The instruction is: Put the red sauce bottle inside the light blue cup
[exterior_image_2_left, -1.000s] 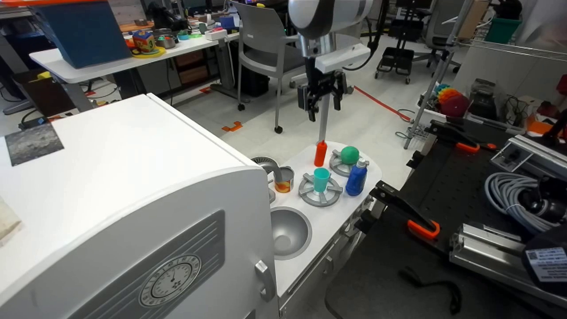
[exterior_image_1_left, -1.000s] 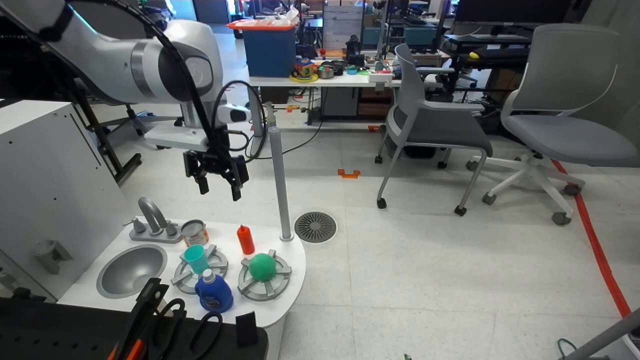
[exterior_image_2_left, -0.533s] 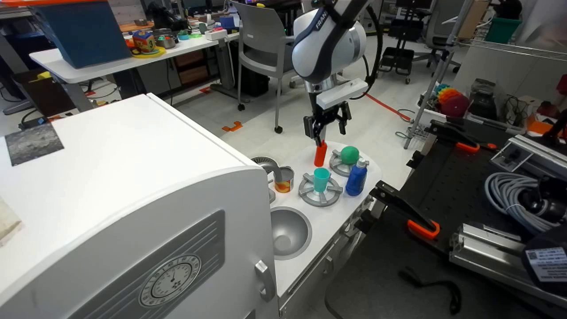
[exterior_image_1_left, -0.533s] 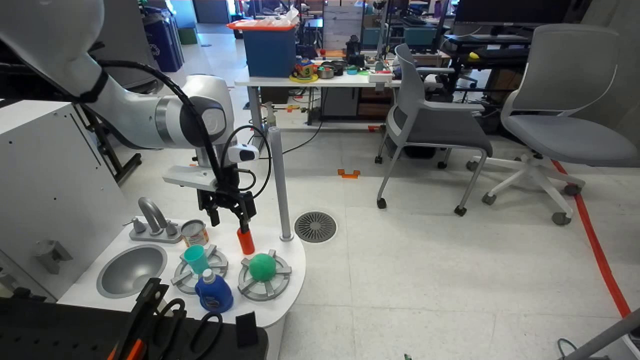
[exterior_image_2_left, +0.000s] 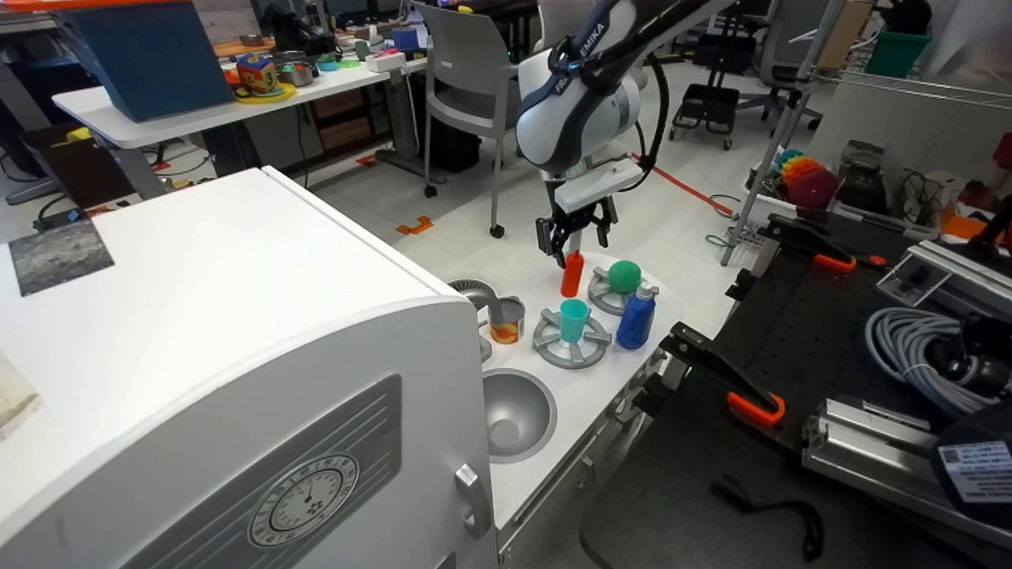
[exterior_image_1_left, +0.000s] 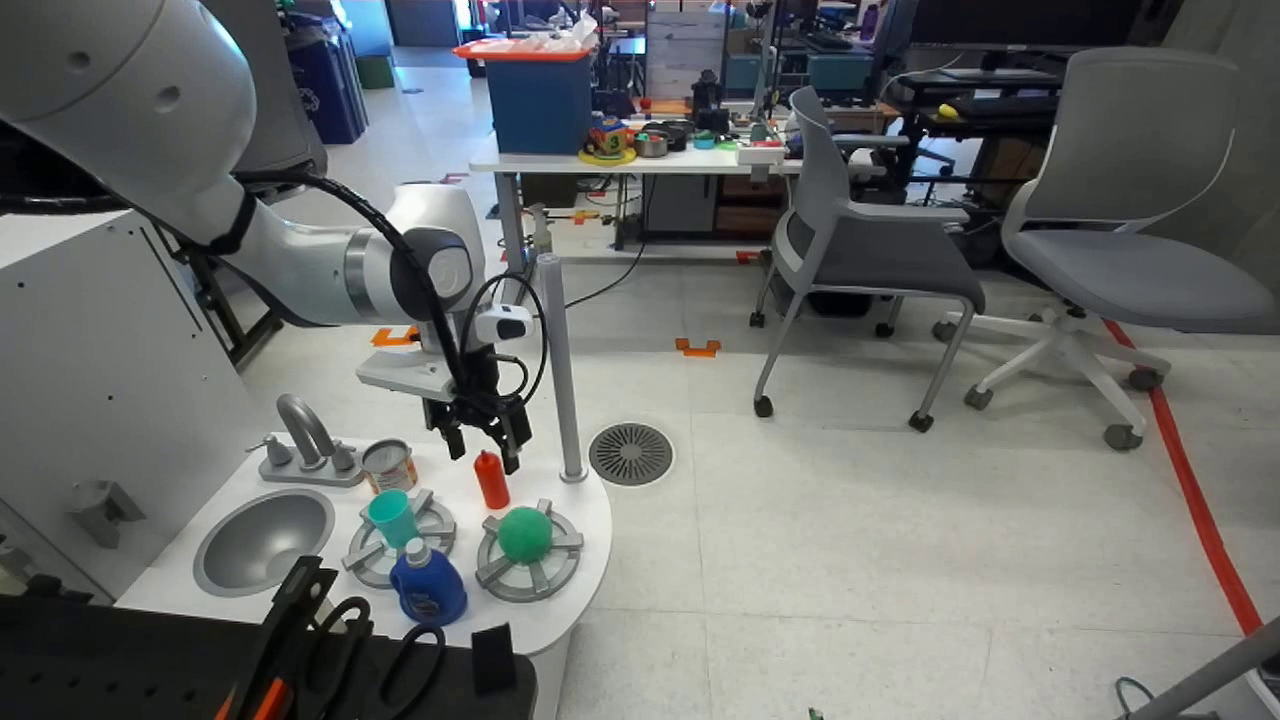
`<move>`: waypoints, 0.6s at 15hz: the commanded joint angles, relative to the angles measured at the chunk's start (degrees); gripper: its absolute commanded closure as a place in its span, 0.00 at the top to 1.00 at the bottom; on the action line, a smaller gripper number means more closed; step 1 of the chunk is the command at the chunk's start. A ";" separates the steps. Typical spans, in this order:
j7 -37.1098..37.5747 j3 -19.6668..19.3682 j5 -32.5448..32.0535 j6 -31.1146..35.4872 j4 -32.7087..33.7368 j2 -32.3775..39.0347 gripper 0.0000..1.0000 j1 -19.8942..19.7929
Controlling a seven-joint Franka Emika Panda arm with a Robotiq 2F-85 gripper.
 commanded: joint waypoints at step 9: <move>4.92 -0.95 0.24 -10.04 20.47 12.24 0.34 0.75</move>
